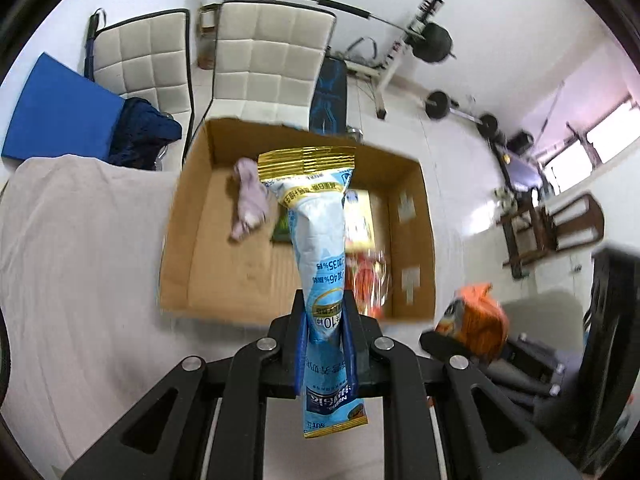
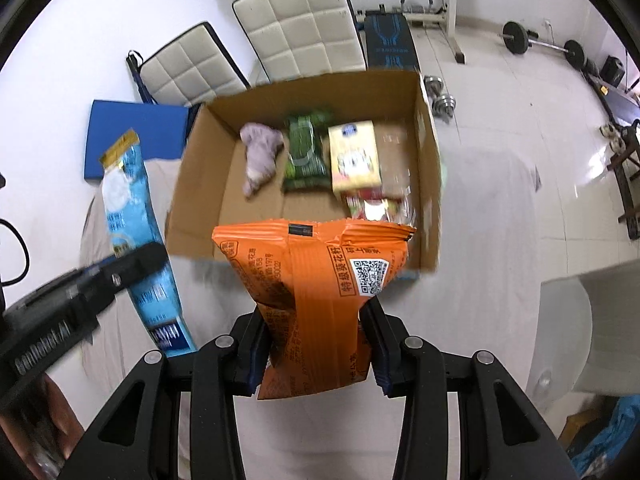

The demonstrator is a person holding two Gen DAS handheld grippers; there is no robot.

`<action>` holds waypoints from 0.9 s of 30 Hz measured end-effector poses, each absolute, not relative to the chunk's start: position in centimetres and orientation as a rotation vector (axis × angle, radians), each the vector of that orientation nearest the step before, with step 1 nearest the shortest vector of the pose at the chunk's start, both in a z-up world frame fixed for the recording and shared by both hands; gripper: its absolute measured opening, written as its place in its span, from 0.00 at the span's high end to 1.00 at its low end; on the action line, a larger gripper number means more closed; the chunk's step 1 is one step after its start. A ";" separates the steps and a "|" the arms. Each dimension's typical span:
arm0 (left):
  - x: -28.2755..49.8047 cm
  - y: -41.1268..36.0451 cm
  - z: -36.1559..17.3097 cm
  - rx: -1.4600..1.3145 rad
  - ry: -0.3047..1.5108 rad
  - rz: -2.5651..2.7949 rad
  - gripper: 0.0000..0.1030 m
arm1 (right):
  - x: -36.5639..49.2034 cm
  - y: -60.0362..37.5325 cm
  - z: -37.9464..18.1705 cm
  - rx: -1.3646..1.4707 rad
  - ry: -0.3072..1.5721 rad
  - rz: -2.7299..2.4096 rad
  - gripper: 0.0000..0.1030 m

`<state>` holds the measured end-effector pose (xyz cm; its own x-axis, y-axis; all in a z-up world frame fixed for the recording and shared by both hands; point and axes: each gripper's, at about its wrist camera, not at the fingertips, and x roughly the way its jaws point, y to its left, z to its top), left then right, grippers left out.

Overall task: Organize soft objects
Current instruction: 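Carry the tube and orange bag into the box and open both grippers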

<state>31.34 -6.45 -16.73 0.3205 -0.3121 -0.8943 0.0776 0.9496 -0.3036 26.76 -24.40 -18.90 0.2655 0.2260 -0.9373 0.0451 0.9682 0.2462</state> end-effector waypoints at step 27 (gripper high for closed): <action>40.5 -2.1 -33.3 -0.494 1.442 -0.003 0.87 | 38.4 -20.1 -35.4 0.130 1.533 0.116 0.57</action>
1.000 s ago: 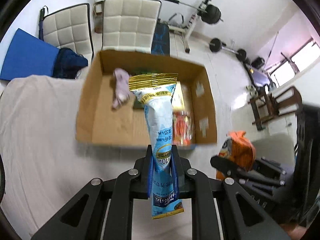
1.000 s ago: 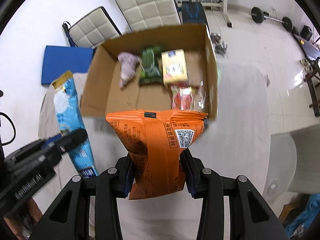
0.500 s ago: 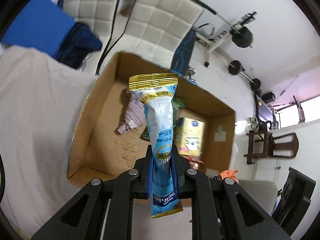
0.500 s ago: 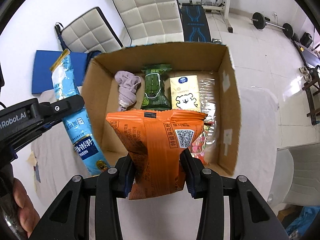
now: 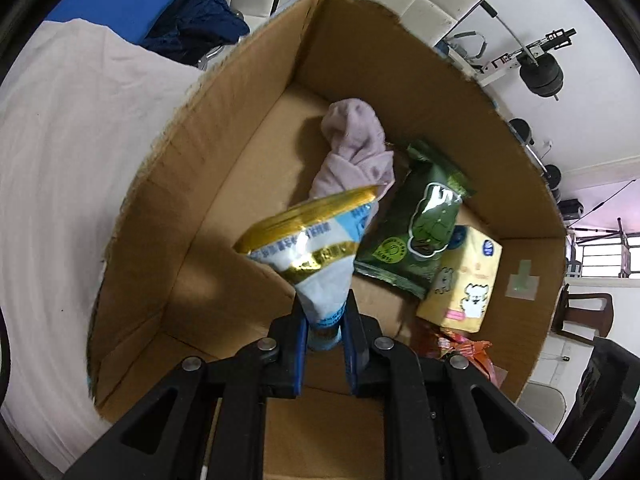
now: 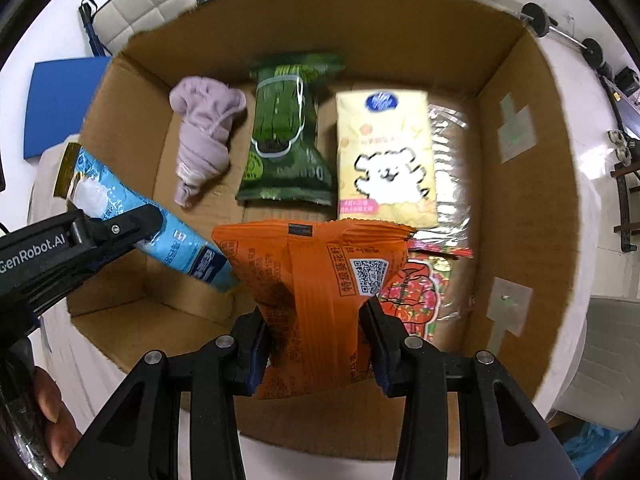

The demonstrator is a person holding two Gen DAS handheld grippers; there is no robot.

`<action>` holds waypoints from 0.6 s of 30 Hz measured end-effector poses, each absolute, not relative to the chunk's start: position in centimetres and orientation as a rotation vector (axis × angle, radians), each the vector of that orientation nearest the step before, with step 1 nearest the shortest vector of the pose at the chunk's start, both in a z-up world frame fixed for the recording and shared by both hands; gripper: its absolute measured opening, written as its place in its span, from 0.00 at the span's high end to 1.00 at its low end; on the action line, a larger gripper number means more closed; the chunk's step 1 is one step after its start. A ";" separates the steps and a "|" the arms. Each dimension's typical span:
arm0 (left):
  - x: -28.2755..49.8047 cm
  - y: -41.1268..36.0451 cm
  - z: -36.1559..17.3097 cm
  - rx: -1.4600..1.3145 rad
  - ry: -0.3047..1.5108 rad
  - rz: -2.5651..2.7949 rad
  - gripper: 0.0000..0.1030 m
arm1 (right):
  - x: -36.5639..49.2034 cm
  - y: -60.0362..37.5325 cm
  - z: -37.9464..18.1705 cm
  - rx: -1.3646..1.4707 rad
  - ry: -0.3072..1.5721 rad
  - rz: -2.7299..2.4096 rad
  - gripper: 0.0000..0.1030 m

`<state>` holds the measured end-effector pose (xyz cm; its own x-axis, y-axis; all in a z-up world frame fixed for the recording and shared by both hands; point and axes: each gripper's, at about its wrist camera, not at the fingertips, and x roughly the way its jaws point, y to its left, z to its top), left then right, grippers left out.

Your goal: Organize soft objects

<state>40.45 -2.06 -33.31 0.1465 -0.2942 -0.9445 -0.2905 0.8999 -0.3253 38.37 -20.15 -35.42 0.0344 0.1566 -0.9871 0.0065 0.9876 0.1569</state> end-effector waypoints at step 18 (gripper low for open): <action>39.5 -1.8 -32.1 -0.373 1.477 0.037 0.71 | 38.5 -18.6 -37.2 0.086 1.564 0.153 0.38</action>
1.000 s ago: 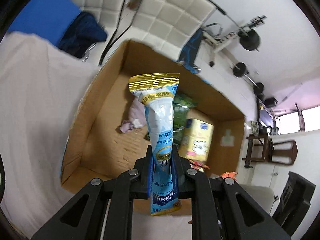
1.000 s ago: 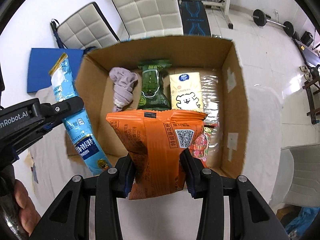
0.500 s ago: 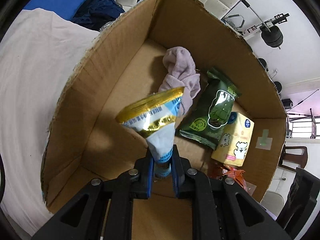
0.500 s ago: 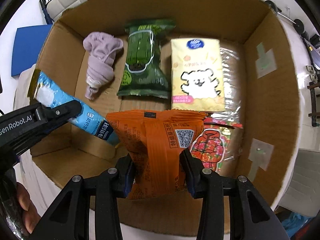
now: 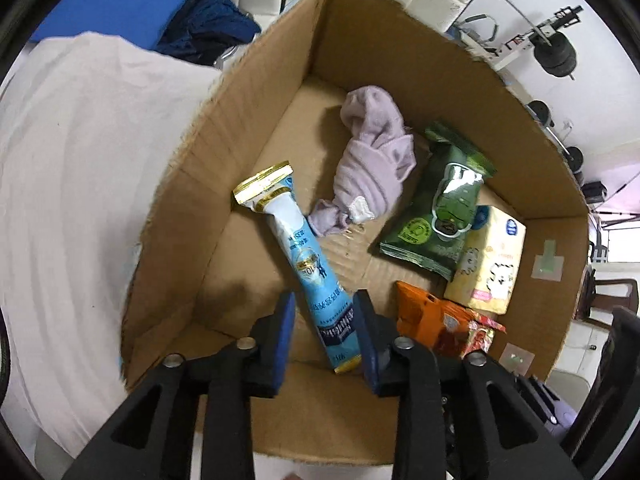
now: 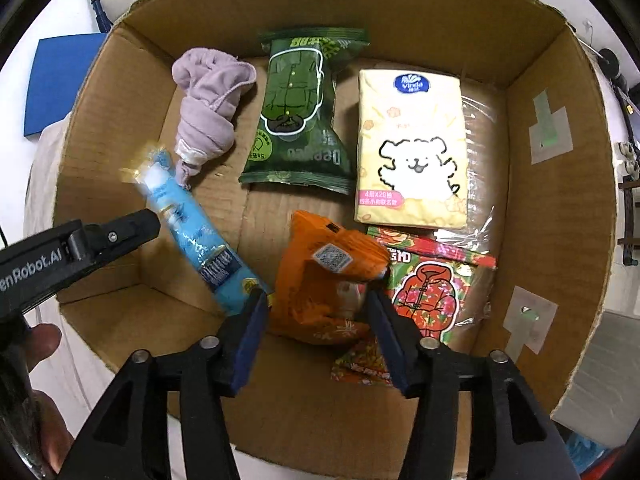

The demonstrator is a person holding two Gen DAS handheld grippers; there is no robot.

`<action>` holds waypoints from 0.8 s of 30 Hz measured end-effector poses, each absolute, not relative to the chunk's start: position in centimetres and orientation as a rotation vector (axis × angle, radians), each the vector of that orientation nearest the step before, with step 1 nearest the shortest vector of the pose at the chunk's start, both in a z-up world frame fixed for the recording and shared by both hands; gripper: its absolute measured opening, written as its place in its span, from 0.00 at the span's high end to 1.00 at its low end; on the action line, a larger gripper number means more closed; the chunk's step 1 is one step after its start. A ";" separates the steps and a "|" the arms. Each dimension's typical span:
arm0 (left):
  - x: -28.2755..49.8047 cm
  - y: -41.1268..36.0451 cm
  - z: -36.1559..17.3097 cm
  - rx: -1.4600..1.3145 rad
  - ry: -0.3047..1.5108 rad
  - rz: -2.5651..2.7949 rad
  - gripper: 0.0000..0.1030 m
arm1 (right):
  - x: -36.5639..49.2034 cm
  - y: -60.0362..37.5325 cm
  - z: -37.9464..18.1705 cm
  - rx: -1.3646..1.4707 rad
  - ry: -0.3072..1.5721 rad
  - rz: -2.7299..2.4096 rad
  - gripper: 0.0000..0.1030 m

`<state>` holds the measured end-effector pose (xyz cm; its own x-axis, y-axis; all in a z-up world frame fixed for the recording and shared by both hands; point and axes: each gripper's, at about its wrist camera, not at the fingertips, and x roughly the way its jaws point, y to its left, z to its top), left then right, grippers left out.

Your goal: Organize soft objects

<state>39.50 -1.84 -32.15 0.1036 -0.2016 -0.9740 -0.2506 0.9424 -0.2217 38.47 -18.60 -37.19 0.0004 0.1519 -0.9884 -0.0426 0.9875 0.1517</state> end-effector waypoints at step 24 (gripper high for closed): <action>33.8 -3.2 -23.3 -0.081 1.239 0.031 0.02 | 33.6 -22.7 -27.2 0.085 1.369 -0.022 0.00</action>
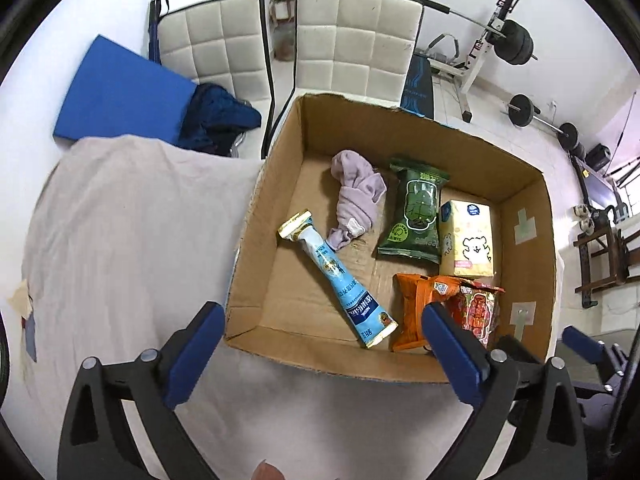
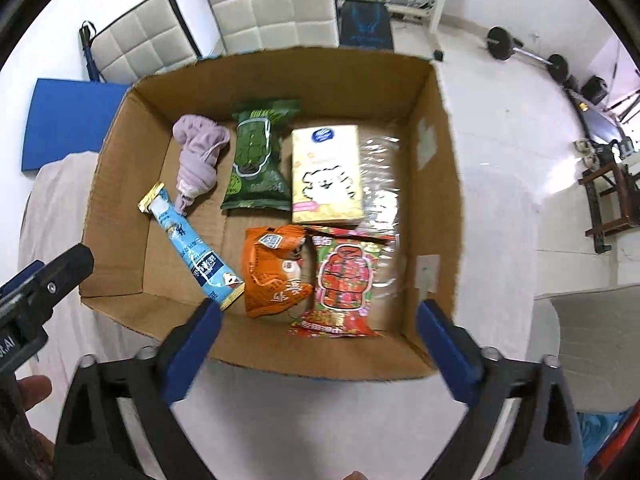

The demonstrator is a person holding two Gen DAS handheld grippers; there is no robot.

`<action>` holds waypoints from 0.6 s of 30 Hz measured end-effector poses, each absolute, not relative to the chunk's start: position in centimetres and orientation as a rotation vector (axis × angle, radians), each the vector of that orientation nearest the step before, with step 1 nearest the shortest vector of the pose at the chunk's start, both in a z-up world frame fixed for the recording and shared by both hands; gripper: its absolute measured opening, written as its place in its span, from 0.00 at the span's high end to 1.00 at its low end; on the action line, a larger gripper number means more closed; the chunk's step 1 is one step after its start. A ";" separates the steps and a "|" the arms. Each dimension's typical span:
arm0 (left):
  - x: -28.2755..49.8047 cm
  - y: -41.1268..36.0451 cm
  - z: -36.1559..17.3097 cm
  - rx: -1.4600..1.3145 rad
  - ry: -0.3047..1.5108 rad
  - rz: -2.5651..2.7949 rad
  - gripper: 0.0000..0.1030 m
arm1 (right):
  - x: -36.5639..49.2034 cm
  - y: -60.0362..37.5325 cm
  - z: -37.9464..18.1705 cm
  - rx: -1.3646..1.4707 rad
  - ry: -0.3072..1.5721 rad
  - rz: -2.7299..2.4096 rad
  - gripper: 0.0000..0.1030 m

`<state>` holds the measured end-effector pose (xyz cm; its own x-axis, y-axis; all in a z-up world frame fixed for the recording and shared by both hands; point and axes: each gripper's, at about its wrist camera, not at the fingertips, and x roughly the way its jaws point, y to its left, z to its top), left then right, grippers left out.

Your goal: Organize soft objects

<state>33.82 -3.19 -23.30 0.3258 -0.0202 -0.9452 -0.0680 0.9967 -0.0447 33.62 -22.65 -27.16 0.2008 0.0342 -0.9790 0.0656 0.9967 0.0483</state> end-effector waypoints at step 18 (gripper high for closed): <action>25.9 -4.9 -14.7 0.032 1.079 -0.025 0.01 | 26.2 -23.7 -17.8 0.134 1.190 -0.072 0.00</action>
<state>25.86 -4.94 -14.72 0.4719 -0.0046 -0.8817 0.0359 0.9993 0.0140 26.16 -23.75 -17.79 0.3704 0.0146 -0.9288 0.1271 0.9897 0.0662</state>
